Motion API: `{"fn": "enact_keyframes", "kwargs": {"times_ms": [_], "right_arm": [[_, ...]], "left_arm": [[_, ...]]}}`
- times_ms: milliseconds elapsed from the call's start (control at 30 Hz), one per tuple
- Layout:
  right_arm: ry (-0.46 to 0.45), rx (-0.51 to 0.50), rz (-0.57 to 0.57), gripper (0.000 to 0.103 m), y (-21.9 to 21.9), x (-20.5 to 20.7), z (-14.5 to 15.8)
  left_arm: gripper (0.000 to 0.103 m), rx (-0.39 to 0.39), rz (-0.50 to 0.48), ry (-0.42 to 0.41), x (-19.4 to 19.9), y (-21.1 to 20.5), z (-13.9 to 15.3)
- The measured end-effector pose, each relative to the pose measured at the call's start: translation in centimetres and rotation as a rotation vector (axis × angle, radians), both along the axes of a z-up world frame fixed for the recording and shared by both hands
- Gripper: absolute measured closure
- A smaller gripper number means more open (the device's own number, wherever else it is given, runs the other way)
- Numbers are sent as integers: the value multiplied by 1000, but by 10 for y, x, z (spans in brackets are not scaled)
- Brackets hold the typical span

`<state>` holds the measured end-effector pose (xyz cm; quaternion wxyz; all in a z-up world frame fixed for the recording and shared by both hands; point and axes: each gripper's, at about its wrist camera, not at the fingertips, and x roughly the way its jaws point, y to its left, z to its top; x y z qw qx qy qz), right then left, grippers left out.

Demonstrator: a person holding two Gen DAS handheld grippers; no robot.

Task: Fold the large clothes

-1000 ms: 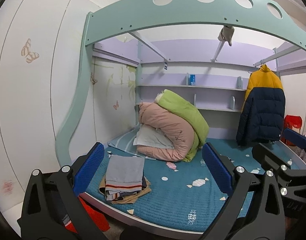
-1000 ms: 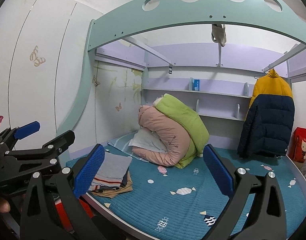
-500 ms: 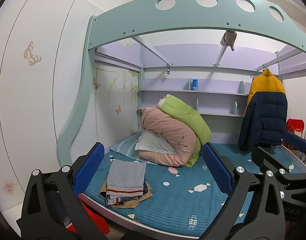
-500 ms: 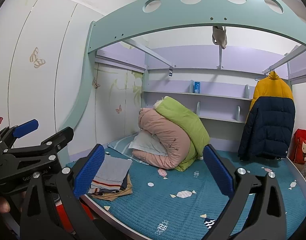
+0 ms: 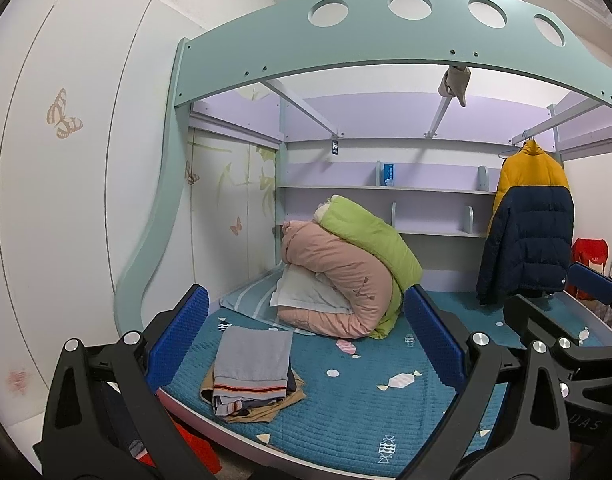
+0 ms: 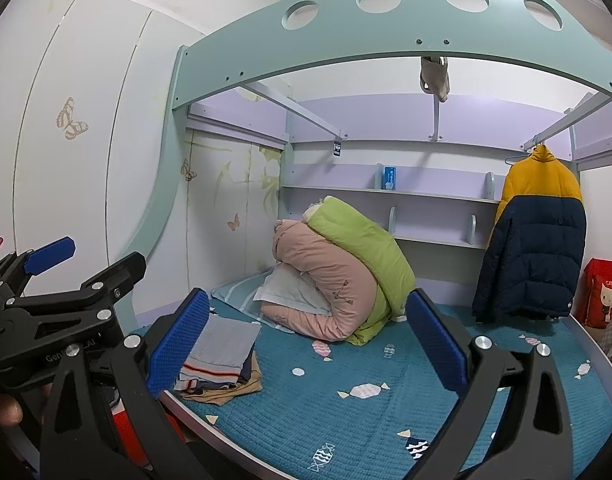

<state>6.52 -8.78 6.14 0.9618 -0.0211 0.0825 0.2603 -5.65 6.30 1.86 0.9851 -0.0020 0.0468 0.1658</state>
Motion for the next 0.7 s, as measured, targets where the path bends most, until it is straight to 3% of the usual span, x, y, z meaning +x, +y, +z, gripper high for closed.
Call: {"fn": "enact_keyframes", "kwargs": {"times_ms": [700], "right_arm": [[4, -1, -2, 8, 1, 3, 2]], "left_arm": [[5, 12, 7, 1, 2, -3, 3]]}}
